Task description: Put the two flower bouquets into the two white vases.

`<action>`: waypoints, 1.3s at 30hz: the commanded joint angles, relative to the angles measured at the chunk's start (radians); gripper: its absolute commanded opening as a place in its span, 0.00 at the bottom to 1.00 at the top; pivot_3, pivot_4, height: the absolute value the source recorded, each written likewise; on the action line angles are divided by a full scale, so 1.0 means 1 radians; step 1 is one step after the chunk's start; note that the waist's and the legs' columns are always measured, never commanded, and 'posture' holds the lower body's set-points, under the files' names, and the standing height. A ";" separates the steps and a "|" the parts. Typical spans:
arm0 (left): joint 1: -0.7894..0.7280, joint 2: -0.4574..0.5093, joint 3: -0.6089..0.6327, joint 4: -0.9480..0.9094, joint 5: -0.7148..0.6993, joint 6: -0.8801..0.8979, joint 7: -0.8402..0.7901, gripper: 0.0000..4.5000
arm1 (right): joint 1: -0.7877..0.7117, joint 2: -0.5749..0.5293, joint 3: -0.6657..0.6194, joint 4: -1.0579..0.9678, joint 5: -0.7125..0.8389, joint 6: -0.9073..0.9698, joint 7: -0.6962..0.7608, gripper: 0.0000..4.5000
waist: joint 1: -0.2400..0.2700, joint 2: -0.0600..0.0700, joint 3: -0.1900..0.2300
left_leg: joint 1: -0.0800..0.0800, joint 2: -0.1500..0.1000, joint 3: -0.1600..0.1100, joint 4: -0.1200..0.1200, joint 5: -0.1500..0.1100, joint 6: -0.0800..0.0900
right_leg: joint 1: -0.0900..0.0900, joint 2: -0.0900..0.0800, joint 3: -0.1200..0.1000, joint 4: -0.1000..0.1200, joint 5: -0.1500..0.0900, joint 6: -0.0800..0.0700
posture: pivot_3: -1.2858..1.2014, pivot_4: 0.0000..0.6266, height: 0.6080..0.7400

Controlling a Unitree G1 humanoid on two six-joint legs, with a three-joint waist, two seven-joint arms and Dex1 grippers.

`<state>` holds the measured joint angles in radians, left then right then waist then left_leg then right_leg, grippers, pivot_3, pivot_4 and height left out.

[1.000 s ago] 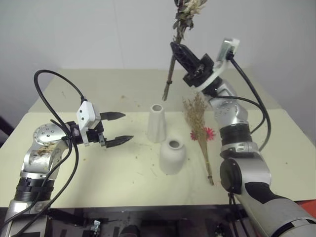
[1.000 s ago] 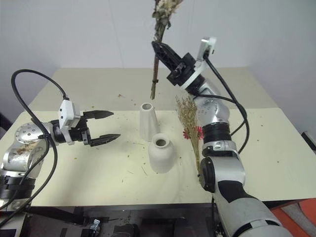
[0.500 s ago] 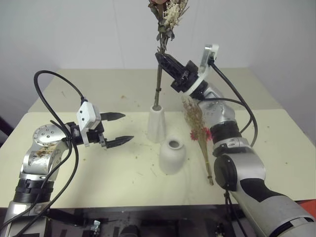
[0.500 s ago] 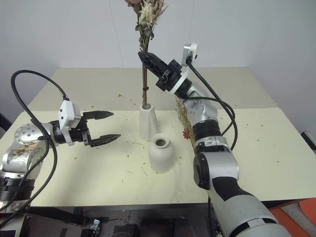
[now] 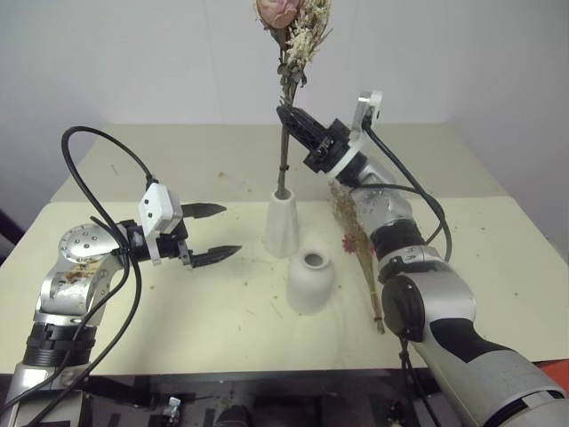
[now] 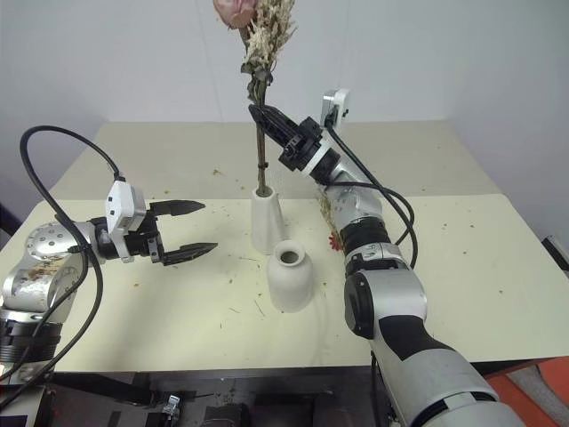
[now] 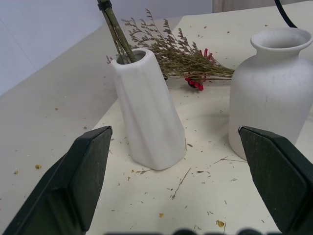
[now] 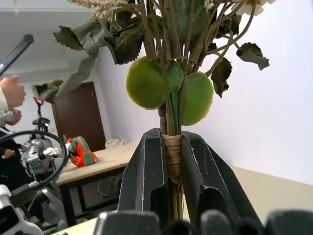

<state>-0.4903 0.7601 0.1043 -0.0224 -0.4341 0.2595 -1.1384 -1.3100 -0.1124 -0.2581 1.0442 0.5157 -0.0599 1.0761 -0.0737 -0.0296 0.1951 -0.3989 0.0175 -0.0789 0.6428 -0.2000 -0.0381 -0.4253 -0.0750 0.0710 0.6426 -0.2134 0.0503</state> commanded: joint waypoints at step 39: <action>-0.010 0.007 0.024 -0.006 -0.004 -0.030 0.001 1.00 | 0.120 0.050 -0.016 -0.082 -0.041 -0.118 0.063 0.05 | -0.001 0.000 0.000 | 0.000 0.000 0.000 0.000 0.000 0.000 | 0.000 0.000 0.000 0.000 0.000 0.000 | 0.52 0.24 1.00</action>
<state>-0.4905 0.7600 0.1043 -0.0214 -0.4332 0.2544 -1.1392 -1.1850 -0.0640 -0.2734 1.0095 0.4683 -0.1653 1.1337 -0.0749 -0.0295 0.1952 -0.3988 0.0176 -0.0789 0.6427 -0.2000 -0.0381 -0.4253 -0.0749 0.0711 0.6425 -0.2134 0.0503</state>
